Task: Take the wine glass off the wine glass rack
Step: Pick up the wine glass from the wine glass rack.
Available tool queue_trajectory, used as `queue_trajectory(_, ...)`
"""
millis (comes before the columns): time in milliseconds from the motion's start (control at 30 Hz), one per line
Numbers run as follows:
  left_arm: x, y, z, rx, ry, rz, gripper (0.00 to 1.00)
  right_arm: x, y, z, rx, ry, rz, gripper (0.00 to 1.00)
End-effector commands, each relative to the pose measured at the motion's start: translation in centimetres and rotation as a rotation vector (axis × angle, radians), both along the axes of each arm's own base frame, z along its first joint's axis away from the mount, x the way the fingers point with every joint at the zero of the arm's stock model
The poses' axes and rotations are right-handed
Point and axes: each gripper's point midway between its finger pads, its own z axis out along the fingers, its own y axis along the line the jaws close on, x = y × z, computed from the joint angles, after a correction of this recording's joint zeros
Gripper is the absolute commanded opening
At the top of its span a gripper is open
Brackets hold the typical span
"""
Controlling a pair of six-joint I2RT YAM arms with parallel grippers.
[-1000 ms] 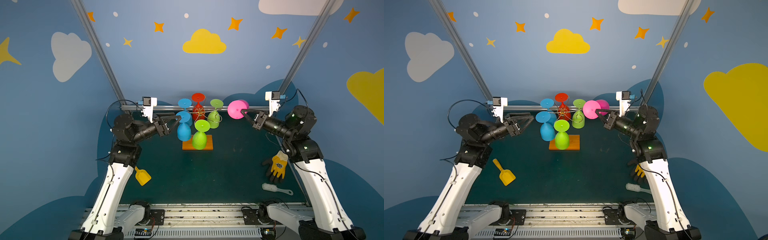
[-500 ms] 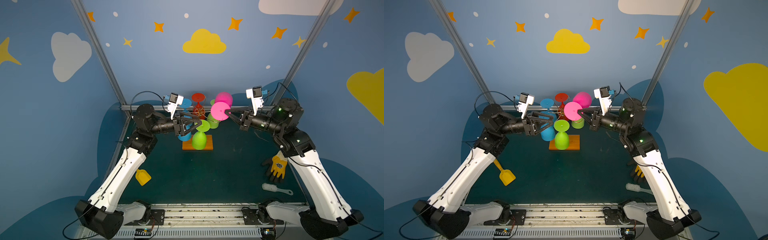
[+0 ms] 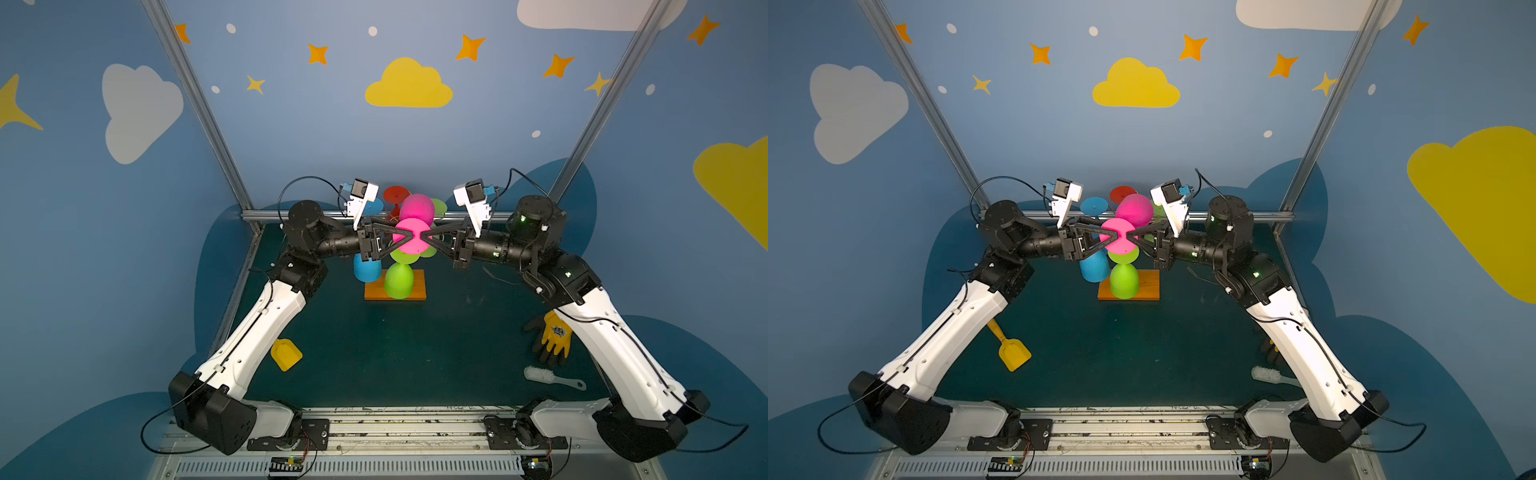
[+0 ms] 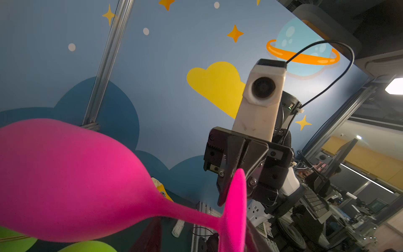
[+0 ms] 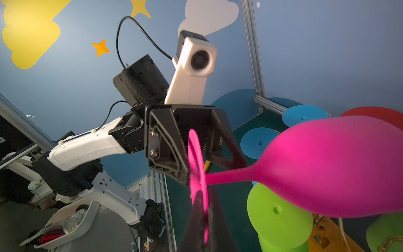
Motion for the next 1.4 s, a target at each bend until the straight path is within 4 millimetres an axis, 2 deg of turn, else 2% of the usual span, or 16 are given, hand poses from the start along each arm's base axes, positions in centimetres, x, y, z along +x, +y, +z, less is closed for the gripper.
queue_trajectory(0, -0.8, 0.0, 1.9, -0.028, -0.059, -0.021, 0.40, 0.1, 0.1, 1.3, 0.018, -0.048, -0.013, 0.00)
queue_trajectory(100, -0.9, 0.0, 1.9, -0.029, -0.057, -0.019, 0.34, 0.4, 0.1, 1.3, 0.017, -0.055, -0.025, 0.00)
queue_trajectory(233, -1.2, 0.2, 2.3, -0.035, -0.055, -0.021, 0.16, 0.6, 0.0, 1.0, 0.006, -0.056, -0.037, 0.00)
queue_trajectory(367, -0.9, 1.1, 2.6, -0.044, -0.042, 0.026, 0.03, 0.7, -0.6, 1.0, -0.007, -0.062, -0.063, 0.00)
queue_trajectory(433, -0.7, 1.8, 2.8, -0.055, -0.038, 0.059, 0.03, 0.5, -0.8, 1.1, -0.007, -0.069, -0.063, 0.00)
queue_trajectory(467, -0.6, 2.3, 3.0, -0.065, -0.034, 0.075, 0.03, 0.5, -1.0, 1.1, -0.008, -0.070, -0.070, 0.04)
queue_trajectory(567, -0.1, 3.8, 3.5, -0.104, -0.008, 0.102, 0.03, 0.7, -2.0, 1.3, -0.020, -0.096, -0.112, 0.33)
queue_trajectory(667, 0.4, 5.3, 4.2, -0.150, 0.026, 0.108, 0.03, 1.3, -3.7, 1.5, -0.026, -0.155, -0.195, 0.55)
queue_trajectory(767, 0.6, 6.1, 4.7, -0.176, 0.047, 0.096, 0.03, 1.5, -4.8, 1.3, -0.055, -0.226, -0.245, 0.64)
queue_trajectory(900, 0.3, 6.0, 5.1, -0.170, 0.073, 0.054, 0.03, 2.6, -5.7, 0.4, -0.131, -0.326, -0.313, 0.80)
queue_trajectory(1067, 0.1, 5.9, 5.1, -0.158, 0.109, 0.033, 0.03, 3.8, -5.3, -0.3, -0.182, -0.462, -0.324, 0.89)
queue_trajectory(1200, 0.0, 5.8, 5.0, -0.148, 0.135, 0.019, 0.03, 4.5, -4.4, -0.2, -0.195, -0.570, -0.300, 0.90)
queue_trajectory(1367, 0.3, 5.7, 5.1, -0.158, 0.180, 0.013, 0.03, 4.5, -2.5, -0.3, -0.168, -0.700, -0.208, 0.90)
